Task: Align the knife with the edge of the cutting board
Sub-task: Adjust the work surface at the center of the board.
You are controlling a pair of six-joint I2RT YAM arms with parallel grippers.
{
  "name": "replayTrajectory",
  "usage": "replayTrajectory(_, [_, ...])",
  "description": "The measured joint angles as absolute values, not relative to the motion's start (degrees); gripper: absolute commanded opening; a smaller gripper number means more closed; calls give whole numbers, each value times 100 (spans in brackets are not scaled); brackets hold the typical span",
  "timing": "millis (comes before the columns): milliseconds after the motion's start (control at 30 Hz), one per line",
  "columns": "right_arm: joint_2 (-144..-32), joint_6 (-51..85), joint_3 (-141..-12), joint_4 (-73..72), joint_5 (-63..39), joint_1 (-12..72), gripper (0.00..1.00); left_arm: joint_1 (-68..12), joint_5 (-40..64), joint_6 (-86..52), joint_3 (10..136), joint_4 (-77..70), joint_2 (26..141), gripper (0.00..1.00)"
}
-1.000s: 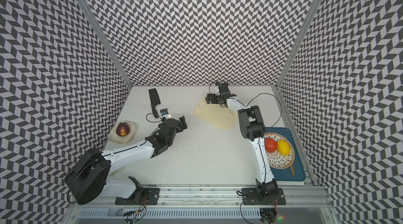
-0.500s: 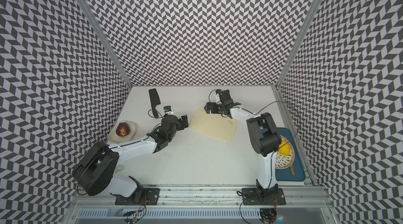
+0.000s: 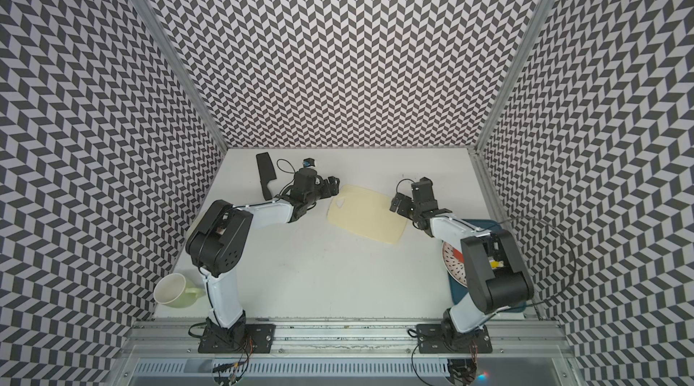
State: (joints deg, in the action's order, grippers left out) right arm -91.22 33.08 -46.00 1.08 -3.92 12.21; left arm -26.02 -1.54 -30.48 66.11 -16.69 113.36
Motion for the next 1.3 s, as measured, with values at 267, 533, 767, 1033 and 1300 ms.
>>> replayTrajectory(267, [-9533,3474,-4604,-73,-631,1149,100,-2585,458,-3013,6737,-1387,11804,87])
replayTrajectory(533, [-9819,3415,-4654,-672,-1175,1149,99,-2698,565,-3004,6692,-1389,11797,87])
replayTrajectory(767, [-9835,3365,-4654,-729,-1363,1155,99,-2965,502,-3004,6178,-1562,11474,86])
replayTrajectory(1033, [-9883,3188,-4683,-731,-1337,1271,99,-3068,331,-3148,5627,-1531,11041,86])
replayTrajectory(1300, [-9955,3037,-4753,-735,-1245,1481,100,-3192,154,-3404,4974,-1516,10506,86])
